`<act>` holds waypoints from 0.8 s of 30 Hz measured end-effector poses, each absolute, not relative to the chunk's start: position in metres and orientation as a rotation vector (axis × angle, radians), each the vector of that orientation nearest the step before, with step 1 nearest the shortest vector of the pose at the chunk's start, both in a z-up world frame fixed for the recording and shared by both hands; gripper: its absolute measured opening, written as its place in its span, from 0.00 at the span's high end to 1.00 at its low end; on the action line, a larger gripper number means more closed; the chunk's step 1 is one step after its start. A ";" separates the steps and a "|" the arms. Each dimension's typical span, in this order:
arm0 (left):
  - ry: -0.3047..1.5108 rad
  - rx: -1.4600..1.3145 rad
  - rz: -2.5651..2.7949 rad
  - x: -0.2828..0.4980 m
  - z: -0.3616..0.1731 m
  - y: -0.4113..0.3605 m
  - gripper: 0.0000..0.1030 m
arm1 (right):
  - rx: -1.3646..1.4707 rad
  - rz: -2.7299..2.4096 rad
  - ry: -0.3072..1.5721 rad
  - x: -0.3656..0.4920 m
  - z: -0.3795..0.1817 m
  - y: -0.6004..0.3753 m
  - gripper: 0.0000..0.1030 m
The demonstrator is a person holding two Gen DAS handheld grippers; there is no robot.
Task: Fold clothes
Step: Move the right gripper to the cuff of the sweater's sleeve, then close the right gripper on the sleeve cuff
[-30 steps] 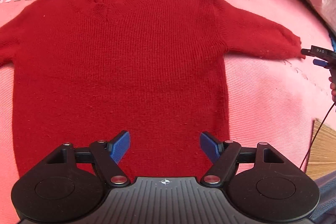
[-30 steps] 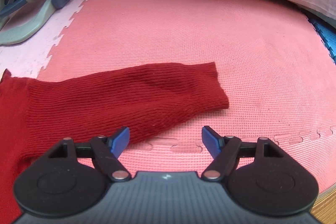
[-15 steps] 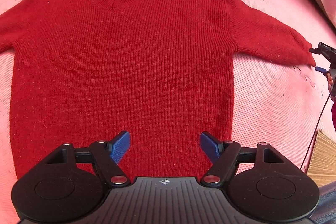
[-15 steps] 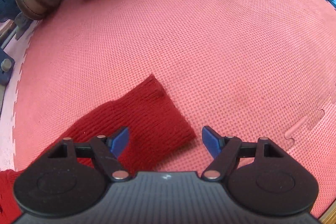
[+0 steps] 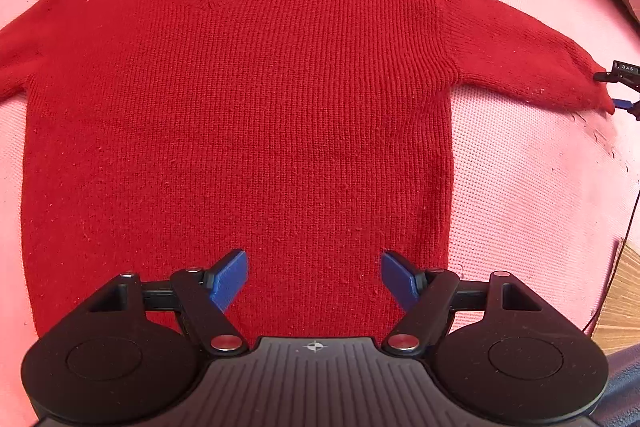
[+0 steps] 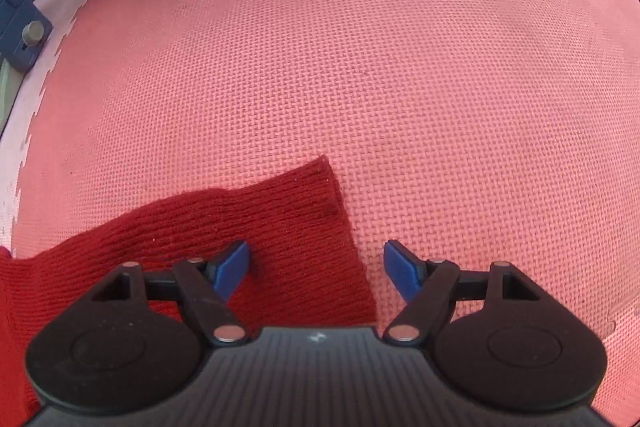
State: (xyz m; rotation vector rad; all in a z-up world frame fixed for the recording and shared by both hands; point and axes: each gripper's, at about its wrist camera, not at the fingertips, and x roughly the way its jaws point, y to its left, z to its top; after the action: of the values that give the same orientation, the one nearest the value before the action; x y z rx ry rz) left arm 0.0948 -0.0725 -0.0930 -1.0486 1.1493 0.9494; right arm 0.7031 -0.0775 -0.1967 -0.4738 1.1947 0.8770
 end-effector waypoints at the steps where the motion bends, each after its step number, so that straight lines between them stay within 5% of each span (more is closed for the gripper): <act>1: 1.151 -1.045 0.946 0.095 -0.092 -0.073 0.27 | -0.485 0.879 1.195 0.703 -0.197 -0.076 0.27; 24: 1.185 -0.875 0.814 0.143 -0.078 -0.083 0.27 | -0.758 0.998 1.207 0.701 -0.199 -0.044 0.26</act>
State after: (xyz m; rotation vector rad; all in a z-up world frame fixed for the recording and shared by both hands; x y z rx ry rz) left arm 0.1431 -0.0831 -0.0783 -0.8753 1.1855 0.8136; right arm 0.7006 -0.0438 -0.1985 -0.7579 1.2074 0.9982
